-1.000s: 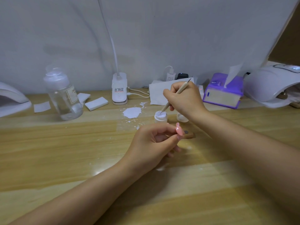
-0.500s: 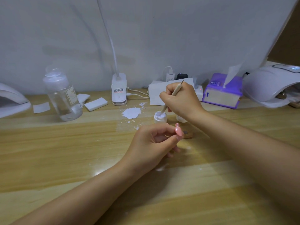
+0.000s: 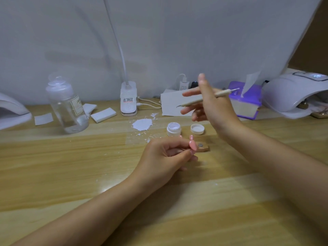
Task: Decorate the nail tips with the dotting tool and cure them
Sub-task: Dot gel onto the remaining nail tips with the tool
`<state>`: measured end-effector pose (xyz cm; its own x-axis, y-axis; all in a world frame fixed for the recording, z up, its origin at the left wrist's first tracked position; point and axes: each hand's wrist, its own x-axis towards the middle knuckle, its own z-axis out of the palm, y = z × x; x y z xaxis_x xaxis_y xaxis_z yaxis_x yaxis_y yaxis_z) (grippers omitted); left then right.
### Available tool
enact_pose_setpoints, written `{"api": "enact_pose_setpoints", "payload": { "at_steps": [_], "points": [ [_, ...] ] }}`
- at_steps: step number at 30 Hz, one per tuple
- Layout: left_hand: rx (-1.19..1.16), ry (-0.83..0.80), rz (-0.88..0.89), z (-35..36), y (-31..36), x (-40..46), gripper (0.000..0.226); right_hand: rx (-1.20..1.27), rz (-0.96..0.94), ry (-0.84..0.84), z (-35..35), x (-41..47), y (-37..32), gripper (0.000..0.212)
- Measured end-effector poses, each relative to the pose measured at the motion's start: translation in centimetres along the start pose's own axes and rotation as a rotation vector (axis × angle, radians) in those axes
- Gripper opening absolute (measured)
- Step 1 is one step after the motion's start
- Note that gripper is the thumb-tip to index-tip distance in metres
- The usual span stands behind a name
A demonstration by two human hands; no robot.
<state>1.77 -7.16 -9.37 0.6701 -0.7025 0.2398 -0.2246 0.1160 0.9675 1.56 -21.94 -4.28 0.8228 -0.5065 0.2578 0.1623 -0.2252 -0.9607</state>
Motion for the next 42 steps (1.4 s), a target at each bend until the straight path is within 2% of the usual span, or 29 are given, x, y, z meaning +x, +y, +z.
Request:
{"api": "enact_pose_setpoints", "payload": {
  "at_steps": [3, 5, 9, 15, 22, 27, 42],
  "points": [
    [0.018, 0.002, -0.009, 0.0, 0.0, 0.0, 0.024, 0.132, 0.057, -0.015, -1.0, -2.1, 0.1, 0.043],
    [0.031, 0.006, -0.009, 0.0, 0.0, 0.0, 0.024, 0.186, 0.011, 0.028, -1.2, -3.7, 0.8, 0.035],
    [0.086, 0.004, 0.001, 0.1, -0.3, 0.1, 0.031, 0.232, -0.062, 0.13, -0.8, -6.0, 2.3, 0.035],
    [0.214, -0.023, 0.033, 0.1, -1.0, 0.3, 0.028, 0.326, -0.102, 0.043, -0.5, -6.9, 2.4, 0.033],
    [0.293, -0.007, 0.049, 0.0, -1.1, 0.3, 0.023, 0.252, -0.106, 0.047, -0.4, -6.9, 2.9, 0.043],
    [0.302, -0.009, 0.047, 0.0, -1.2, 0.4, 0.021, 0.169, -0.114, 0.026, -0.5, -6.7, 3.2, 0.039],
    [0.336, -0.001, 0.049, 0.0, -1.3, 0.5, 0.022, 0.177, -0.106, -0.012, -0.3, -6.8, 2.7, 0.038]
  ]
}}
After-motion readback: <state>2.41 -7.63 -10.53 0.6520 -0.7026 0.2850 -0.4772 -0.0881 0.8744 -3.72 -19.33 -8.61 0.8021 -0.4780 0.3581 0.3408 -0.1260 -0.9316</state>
